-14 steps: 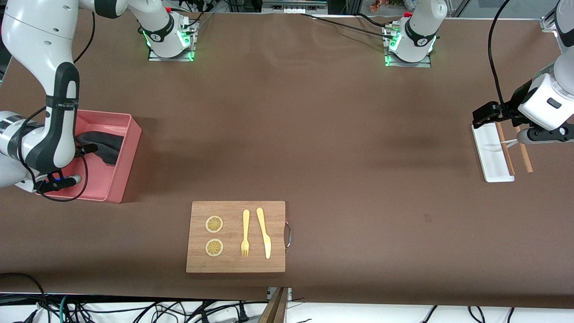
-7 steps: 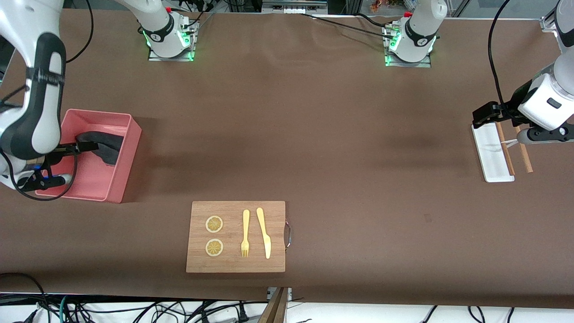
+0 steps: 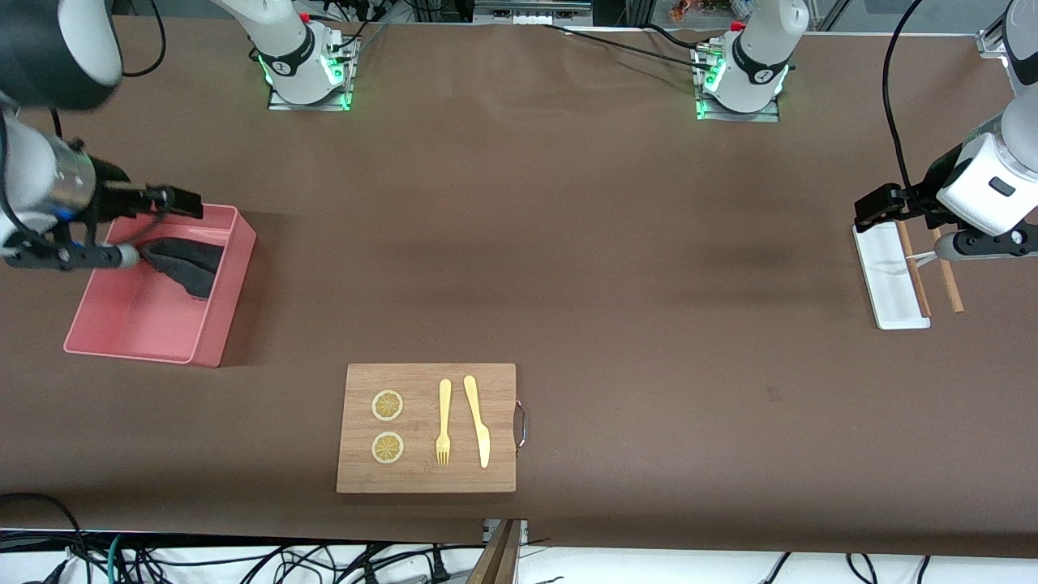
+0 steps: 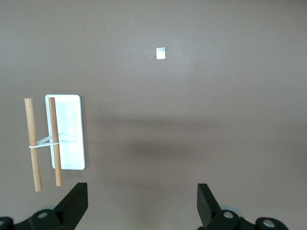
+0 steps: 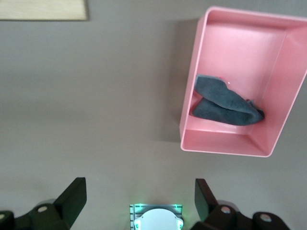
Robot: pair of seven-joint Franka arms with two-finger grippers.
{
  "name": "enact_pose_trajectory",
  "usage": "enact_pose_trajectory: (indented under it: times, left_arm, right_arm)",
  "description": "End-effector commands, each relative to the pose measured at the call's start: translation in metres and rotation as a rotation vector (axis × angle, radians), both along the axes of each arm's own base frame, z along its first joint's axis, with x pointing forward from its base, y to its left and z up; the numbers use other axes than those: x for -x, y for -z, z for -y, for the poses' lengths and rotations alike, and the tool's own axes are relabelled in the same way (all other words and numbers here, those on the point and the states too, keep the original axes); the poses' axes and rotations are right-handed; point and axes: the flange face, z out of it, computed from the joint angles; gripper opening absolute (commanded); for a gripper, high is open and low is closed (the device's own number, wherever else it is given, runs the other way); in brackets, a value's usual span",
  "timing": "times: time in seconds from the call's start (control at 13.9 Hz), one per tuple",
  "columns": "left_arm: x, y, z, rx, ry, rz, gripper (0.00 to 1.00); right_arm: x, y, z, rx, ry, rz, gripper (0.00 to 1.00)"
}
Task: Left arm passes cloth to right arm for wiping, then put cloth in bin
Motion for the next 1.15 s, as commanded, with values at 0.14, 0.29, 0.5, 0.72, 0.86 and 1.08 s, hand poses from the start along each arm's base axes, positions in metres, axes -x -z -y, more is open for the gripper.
enact_pose_trajectory:
  times: [0.14,0.29,0.5,0.72,0.86,1.08]
  left_arm:
    - [-0.002,-0.006,0.001,-0.015,-0.001,-0.001,1.00]
    - [-0.003,-0.011,0.003,-0.014,0.002,0.010,1.00]
    - [-0.003,-0.012,0.004,-0.014,0.003,0.012,1.00]
    - [-0.003,-0.013,0.005,-0.014,0.003,0.013,1.00]
    - [-0.003,-0.013,0.005,-0.014,0.005,0.013,1.00]
    - [-0.002,-0.014,0.012,-0.014,0.017,0.017,1.00]
  right_arm:
    - [0.036,-0.049,0.031,0.012,0.039,0.068,1.00]
    - [0.041,-0.072,0.045,-0.003,0.067,0.144,1.00]
    - [0.040,-0.073,0.035,-0.006,0.049,0.166,1.00]
    - [0.048,-0.072,0.034,0.010,0.068,0.136,1.00]
    - [0.049,-0.071,0.034,0.012,0.093,0.126,1.00]
    - [0.049,-0.072,0.034,0.009,0.085,0.128,1.00]
